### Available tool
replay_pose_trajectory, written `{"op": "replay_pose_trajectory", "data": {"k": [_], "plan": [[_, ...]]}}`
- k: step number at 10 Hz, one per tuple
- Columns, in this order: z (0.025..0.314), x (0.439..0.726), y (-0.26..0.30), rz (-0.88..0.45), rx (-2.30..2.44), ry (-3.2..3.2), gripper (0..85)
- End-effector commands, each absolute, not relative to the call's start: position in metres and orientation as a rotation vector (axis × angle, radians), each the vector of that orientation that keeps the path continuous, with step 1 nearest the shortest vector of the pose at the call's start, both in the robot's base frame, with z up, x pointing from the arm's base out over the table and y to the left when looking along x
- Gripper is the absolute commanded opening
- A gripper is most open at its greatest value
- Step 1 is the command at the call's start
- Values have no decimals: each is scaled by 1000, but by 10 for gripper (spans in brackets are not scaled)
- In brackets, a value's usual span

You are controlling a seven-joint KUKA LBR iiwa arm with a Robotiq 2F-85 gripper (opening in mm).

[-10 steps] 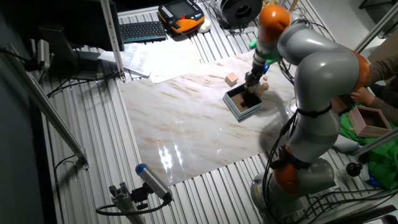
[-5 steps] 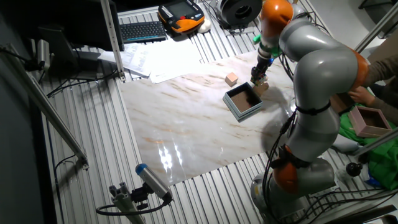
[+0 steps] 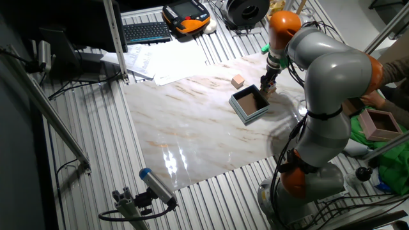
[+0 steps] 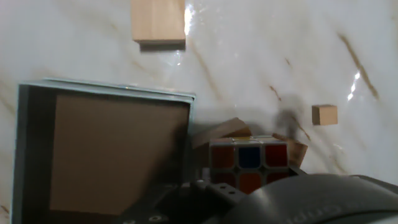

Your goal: Take everything out of the gift box

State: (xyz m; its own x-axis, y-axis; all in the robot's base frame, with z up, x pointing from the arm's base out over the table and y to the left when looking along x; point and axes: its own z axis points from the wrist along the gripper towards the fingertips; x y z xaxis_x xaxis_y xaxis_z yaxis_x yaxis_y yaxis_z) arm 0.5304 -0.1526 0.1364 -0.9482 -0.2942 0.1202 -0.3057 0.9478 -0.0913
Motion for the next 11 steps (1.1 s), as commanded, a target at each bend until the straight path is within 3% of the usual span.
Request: {"op": "replay_pose_trajectory", "data": {"k": [1,4,5,6,7,8,10,11], "plan": [[138,531,-150,170,419,-2976,850],[153,531,-140,137,376,-2979,850],[168,529,-120,127,297,-2962,680],[180,525,-103,128,249,-2941,680],[183,518,-90,90,214,-2939,340],[182,511,-81,92,200,-2942,340],[180,501,-68,101,195,-2928,0],[179,494,-63,92,198,-2928,0]]}}
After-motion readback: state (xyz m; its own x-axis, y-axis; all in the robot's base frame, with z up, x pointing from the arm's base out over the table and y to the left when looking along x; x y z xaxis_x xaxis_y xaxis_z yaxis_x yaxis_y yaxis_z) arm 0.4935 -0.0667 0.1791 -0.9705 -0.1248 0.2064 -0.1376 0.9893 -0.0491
